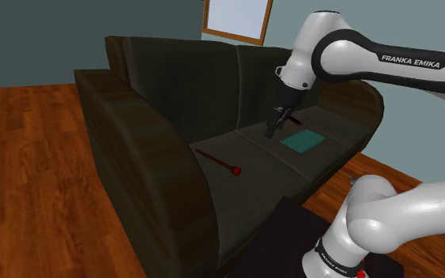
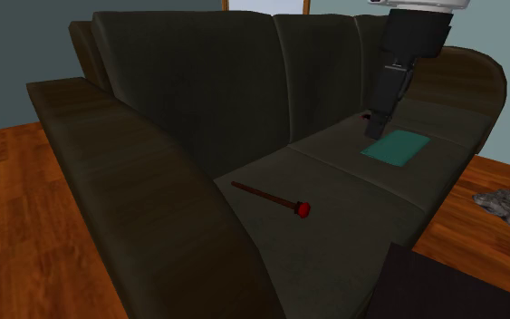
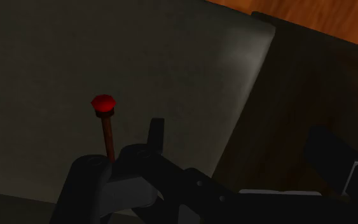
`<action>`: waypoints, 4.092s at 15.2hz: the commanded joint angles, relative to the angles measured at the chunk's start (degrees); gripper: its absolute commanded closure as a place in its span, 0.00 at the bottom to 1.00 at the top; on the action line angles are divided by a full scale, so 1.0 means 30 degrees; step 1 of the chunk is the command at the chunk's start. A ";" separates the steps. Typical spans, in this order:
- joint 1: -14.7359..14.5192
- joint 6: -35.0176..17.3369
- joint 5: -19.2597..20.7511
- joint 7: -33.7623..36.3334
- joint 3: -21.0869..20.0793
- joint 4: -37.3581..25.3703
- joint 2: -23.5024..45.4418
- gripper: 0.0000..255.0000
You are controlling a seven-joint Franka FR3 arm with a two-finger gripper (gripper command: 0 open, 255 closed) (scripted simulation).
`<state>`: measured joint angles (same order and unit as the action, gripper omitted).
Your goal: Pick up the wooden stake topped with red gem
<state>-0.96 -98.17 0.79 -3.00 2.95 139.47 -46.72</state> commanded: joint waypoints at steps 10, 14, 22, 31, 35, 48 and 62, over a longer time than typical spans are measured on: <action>0.0173 -0.4821 0.0529 -0.1658 0.1511 -0.0259 0.5720 0.00; 0.0181 -0.6648 0.0447 -0.2459 0.2122 -0.1051 0.8629 0.00; 0.0238 -0.9366 -0.0491 -0.4305 0.3065 -0.3815 1.4763 0.00; 0.1011 -1.0641 -0.2174 -0.6339 0.3161 -0.8748 2.1803 0.00; 0.1583 -1.0589 -0.2718 -0.6950 0.2947 -1.1604 2.4946 0.00; 0.2147 -1.1571 -0.3243 -0.7367 0.2548 -1.3982 2.8532 1.00; 0.2070 -1.0768 -0.3067 -0.7298 0.2697 -1.3902 2.7645 1.00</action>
<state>5.27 -130.98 -8.50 -24.93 10.96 97.87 36.61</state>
